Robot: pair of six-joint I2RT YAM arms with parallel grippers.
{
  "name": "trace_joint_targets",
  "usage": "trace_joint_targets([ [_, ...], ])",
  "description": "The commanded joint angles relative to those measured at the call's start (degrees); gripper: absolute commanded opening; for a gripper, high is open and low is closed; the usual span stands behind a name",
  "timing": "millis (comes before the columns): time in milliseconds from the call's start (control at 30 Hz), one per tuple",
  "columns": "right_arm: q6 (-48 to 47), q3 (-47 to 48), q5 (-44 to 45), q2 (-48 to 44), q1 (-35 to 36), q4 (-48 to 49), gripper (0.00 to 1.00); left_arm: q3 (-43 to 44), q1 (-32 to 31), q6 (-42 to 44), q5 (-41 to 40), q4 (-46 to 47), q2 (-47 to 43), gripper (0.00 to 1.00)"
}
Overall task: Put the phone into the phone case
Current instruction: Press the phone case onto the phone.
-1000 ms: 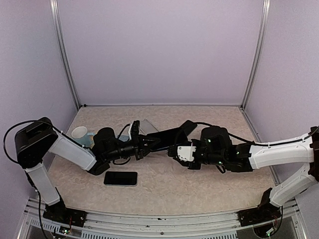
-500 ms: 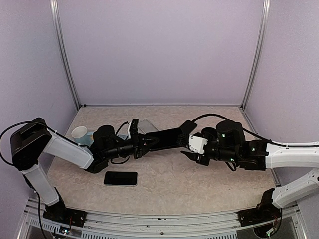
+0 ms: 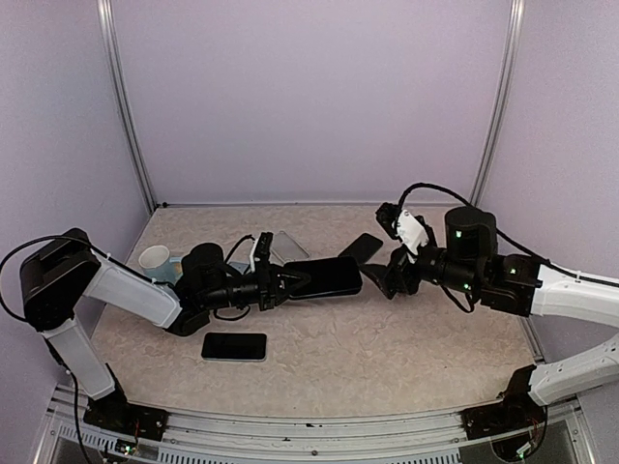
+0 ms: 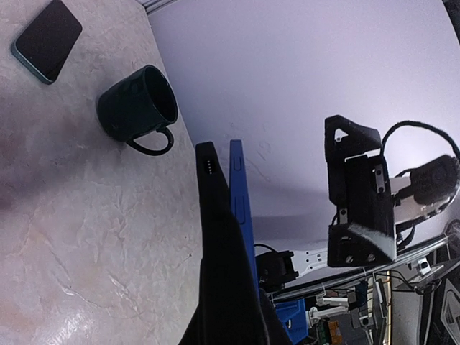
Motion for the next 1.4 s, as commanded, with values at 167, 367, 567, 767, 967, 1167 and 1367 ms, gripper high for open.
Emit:
trace_joint_targets([
  [167, 18.37, 5.9, -28.39, 5.94, -9.98, -4.33, 1.0, 1.85, 0.32, 9.46, 4.97, 1.7, -4.74, 0.0],
  [367, 26.53, 6.0, -45.34, 9.1, -16.27, -1.68, 0.99, 1.68, 0.32, 13.26, 8.23, 1.78, -6.0, 0.0],
  [567, 33.63, 3.44, -60.55, 11.8, -19.26, 6.33, 0.93, 1.44, 0.32, 15.15, 12.12, 3.03, -6.65, 0.0],
  [767, 36.22, 1.92, -67.59, 14.44, -19.29, 10.09, 0.88, 1.29, 0.32, 16.28, 15.67, 4.99, -7.16, 0.0],
  [967, 35.33, 1.09, -69.31, 14.54, -19.33, 9.53, 0.86, 1.24, -0.11, 16.78, 18.02, 6.42, -7.84, 0.0],
  [1167, 35.76, -0.32, -73.88, 15.0, -19.29, 12.0, 0.79, 1.65, -0.47, 17.06, 19.06, 6.53, -7.74, 0.0],
  [1367, 38.25, -2.29, -77.5, 14.39, -19.29, 17.01, 0.73, 2.03, -0.65, 17.42, 19.74, 6.08, -7.56, 0.0],
])
